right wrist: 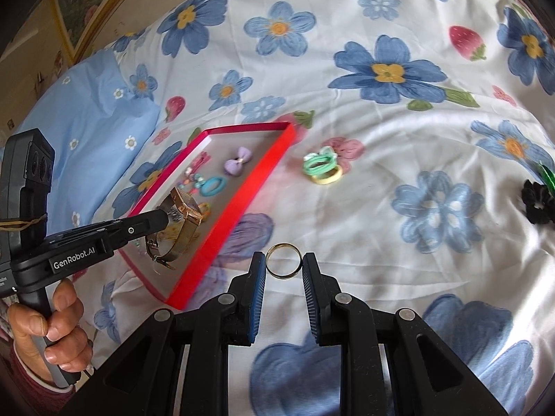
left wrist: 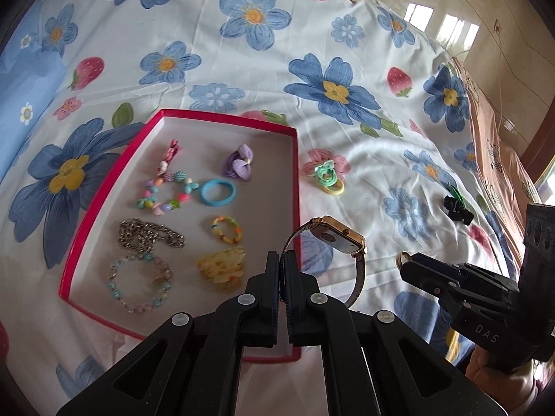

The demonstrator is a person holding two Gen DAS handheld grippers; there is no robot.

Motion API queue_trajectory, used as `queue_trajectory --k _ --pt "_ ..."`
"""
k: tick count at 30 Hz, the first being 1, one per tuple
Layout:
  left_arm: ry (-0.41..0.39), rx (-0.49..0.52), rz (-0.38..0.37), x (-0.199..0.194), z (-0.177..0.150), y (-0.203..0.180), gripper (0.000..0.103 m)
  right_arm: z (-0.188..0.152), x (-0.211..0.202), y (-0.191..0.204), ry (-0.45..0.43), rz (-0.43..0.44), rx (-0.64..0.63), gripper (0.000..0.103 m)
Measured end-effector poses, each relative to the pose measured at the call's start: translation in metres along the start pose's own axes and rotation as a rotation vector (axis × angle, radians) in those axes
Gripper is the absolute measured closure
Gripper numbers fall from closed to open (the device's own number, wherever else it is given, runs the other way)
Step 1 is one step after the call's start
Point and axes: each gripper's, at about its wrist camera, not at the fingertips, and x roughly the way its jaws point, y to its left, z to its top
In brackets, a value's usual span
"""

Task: Organize jewelry
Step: 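Carry the gold watch and gold ring over the box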

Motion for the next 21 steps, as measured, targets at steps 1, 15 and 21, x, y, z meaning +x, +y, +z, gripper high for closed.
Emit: queue_trajectory --k 1,15,21 --pt "-0.001 -0.005 0.0 -0.002 -0.001 0.004 0.101 0.0 0.001 0.004 0.003 0.003 -0.007 0.081" --pt "-0.028 -0.118 0.065 -0.034 -0.015 0.069 0.101 0.006 0.025 0.054 0.037 0.071 -0.095 0.081" --pt "-0.028 -0.166 0.096 -0.038 -0.019 0.09 0.101 0.009 0.037 0.075 0.048 0.101 -0.13 0.081"
